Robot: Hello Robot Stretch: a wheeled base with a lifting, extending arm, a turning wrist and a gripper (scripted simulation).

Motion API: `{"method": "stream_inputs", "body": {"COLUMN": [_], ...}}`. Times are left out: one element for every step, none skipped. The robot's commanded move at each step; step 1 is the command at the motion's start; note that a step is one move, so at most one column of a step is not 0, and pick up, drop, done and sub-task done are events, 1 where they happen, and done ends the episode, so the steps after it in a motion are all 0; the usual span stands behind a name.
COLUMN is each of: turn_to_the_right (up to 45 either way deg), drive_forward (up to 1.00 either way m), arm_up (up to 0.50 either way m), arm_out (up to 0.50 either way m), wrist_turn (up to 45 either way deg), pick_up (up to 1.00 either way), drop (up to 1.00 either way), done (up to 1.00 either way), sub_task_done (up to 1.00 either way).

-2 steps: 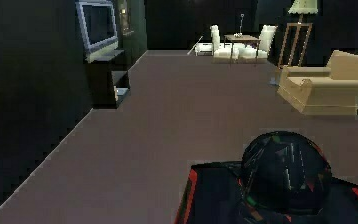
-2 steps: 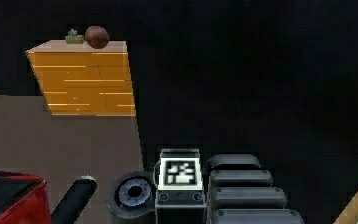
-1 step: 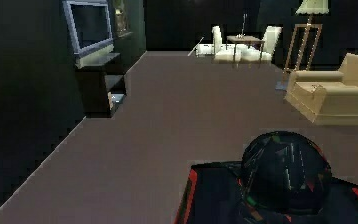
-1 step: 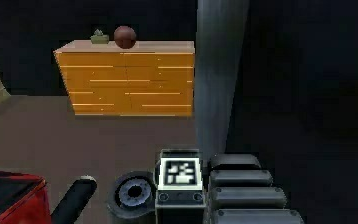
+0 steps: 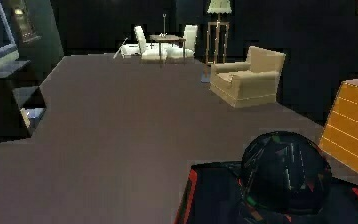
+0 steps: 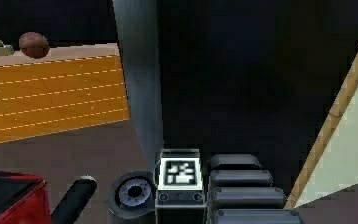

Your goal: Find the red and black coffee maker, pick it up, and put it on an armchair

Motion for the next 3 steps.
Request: {"method": "stream_inputs", "body": {"turn_to_the_right": [0.0, 0.0, 3.0], "drive_forward": [1.00, 1.00, 0.00], "arm_up": [0.00, 0.00, 0.00], "arm_out": [0.00, 0.00, 0.00], "wrist_turn": [0.0, 0.0, 0.0], "pick_up": [0.00, 0.00, 0.00], "drop": [0.00, 0.00, 0.00], "done": [0.00, 0.00, 0.00], "sub_task_done": [0.00, 0.00, 0.00]}}
